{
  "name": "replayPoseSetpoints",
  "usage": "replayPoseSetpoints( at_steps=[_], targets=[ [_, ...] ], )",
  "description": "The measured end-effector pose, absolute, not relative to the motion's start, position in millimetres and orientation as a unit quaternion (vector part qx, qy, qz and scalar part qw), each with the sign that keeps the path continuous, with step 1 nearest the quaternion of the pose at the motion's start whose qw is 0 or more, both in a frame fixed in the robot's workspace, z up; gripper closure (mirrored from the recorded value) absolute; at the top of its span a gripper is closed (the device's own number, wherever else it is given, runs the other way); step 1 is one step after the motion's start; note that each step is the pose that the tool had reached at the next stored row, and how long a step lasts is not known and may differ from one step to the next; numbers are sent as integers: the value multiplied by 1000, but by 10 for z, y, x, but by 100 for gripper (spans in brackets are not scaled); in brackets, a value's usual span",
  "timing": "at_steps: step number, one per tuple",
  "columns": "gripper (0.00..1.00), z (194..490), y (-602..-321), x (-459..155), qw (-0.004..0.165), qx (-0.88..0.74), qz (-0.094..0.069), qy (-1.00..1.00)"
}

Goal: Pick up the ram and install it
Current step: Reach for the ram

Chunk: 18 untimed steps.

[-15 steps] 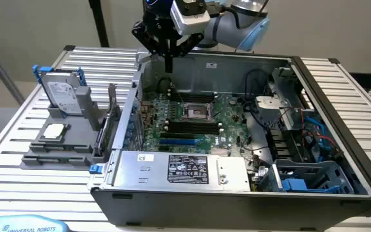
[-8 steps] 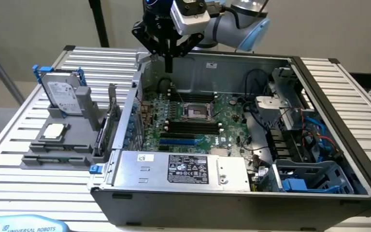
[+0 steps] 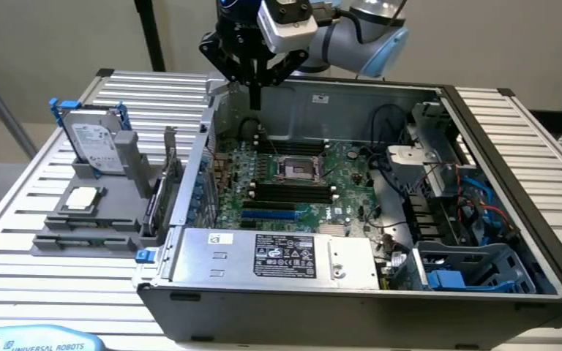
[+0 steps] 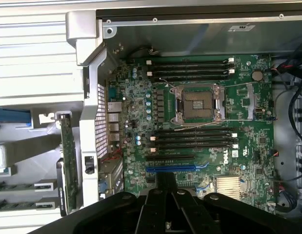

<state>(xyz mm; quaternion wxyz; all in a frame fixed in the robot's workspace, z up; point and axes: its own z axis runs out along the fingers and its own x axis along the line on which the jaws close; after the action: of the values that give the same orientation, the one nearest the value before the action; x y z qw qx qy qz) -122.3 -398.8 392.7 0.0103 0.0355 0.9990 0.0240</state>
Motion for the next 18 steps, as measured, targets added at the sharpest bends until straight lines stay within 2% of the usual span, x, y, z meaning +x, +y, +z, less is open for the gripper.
replayPoseSetpoints(
  at_steps=[18],
  targets=[
    [89,3920,-4126,-2024,10,35,24,999]
  ],
)
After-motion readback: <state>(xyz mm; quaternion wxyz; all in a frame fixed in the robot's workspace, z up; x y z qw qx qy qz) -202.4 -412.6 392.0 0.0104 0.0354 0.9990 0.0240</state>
